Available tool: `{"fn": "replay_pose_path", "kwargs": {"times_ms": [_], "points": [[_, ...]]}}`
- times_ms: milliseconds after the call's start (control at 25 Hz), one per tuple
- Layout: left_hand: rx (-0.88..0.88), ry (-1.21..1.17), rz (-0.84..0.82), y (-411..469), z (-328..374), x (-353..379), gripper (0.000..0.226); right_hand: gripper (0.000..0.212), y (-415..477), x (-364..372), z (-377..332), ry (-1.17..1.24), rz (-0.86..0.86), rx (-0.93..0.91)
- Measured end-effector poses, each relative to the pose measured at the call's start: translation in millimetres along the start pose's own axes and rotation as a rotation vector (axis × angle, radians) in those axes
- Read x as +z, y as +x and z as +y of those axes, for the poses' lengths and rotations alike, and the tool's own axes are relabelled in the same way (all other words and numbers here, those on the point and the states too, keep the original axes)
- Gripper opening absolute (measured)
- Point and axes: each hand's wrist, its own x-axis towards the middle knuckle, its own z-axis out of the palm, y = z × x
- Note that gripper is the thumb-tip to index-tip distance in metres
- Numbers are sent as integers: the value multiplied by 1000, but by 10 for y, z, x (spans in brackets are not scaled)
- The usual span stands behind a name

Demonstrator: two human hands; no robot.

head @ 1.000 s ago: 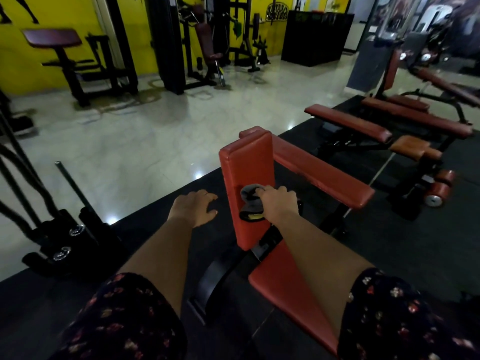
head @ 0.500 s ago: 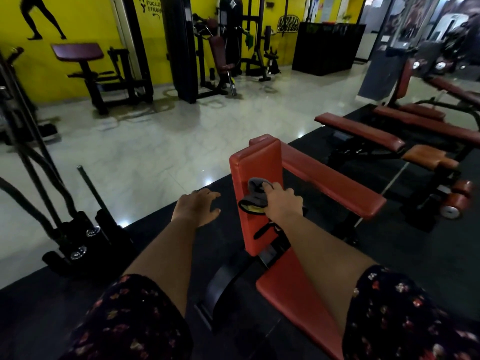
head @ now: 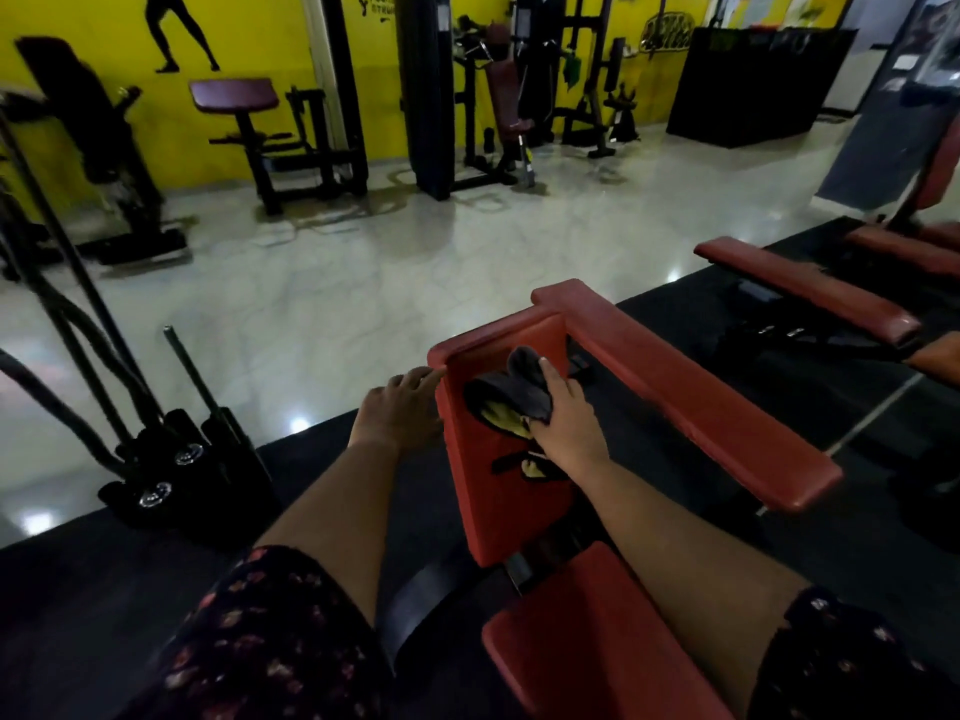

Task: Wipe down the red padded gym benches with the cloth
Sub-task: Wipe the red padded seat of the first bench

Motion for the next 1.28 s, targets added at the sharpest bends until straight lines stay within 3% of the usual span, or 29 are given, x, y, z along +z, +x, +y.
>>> {"fn": "replay_pose_path", "kwargs": {"times_ms": [160,280,360,480,640,800,960,1120,1280], "points": [[-135,-32,-52,288,-34,138,103,83,286,119,318,406,-25,137],[-136,-14,-96,408,-71,319,116,79,446,260,338,456,-18,65],[-119,-28,-90,570,-85,357,120,86,533,289,258,400,39,-98],[-40,-46,-12,800,-120,441,120,90,751,348,203,41,184,-330],[27,-41,195,918,-175,703,119,70,1005,722,182,-275,345,-554],[137,137,432,952,-232,761,95,77,1148,1117,17,-271,392,-556],[96,135,437,994,-276,902,132,67,1422,1250,189,-292,635,-599],[43,144,521,962,-260,1047,138,60,1452,1358,448,-378,835,-838],[87,224,575,968,-256,1059,124,52,1332,1550,603,-446,844,-1155]]}}
